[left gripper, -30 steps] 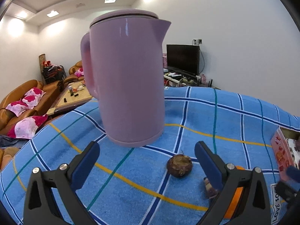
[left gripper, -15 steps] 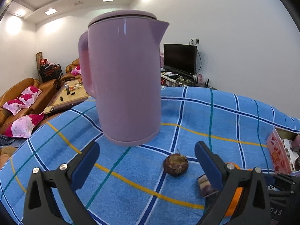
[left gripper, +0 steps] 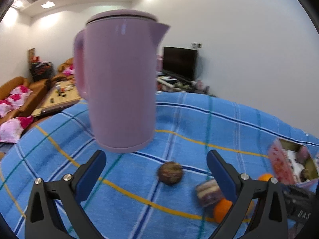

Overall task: Organize fruits
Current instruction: 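Grasp an orange with the right tool while the left tool grasps another orange, then carry both oranges over the pink tin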

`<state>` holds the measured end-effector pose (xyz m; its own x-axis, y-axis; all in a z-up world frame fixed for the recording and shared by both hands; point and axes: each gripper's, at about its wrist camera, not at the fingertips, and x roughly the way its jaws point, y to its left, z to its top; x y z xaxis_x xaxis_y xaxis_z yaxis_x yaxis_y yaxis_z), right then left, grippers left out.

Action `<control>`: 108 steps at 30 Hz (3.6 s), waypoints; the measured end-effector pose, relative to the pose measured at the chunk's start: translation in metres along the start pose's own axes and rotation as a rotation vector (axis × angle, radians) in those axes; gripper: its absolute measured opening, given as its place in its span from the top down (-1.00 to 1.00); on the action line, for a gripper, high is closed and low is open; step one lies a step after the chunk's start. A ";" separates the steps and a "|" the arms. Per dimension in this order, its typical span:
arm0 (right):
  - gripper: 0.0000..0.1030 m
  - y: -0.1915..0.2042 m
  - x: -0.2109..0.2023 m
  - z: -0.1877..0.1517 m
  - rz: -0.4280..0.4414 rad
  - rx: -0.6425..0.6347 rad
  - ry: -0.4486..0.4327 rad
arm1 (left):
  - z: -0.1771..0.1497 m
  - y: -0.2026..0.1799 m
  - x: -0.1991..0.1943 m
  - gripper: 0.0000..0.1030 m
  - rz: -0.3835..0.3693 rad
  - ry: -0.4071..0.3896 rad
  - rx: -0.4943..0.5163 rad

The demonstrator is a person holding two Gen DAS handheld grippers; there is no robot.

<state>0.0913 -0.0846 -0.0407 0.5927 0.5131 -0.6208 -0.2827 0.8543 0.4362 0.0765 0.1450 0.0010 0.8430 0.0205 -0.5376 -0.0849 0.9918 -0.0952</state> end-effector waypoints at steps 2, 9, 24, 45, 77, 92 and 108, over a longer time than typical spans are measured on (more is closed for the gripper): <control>0.13 0.003 -0.011 0.001 -0.018 -0.018 -0.046 | -0.001 -0.008 -0.002 -0.99 -0.068 0.002 0.024; 0.13 0.017 -0.050 0.000 -0.182 -0.148 -0.202 | -0.011 -0.048 -0.013 -0.65 -0.304 0.048 0.184; 0.12 -0.009 -0.076 -0.009 -0.203 -0.133 -0.185 | -0.039 -0.086 -0.002 -0.13 -0.348 0.199 0.278; 0.12 -0.002 -0.071 -0.011 -0.169 -0.143 -0.159 | -0.045 -0.070 0.013 0.10 -0.292 0.281 0.086; 0.12 -0.105 -0.169 0.007 -0.251 -0.024 -0.374 | -0.008 -0.190 -0.040 0.10 -0.358 0.025 0.145; 0.12 -0.157 -0.186 0.018 -0.402 0.022 -0.389 | -0.012 -0.287 -0.014 0.10 -0.373 0.035 0.236; 0.12 -0.168 -0.163 0.018 -0.441 0.050 -0.301 | -0.032 -0.312 0.005 0.11 -0.313 0.070 0.296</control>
<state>0.0559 -0.3133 -0.0011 0.8390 0.0532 -0.5415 0.0742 0.9747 0.2108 0.0897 -0.1686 0.0012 0.7648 -0.2851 -0.5778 0.3334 0.9425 -0.0237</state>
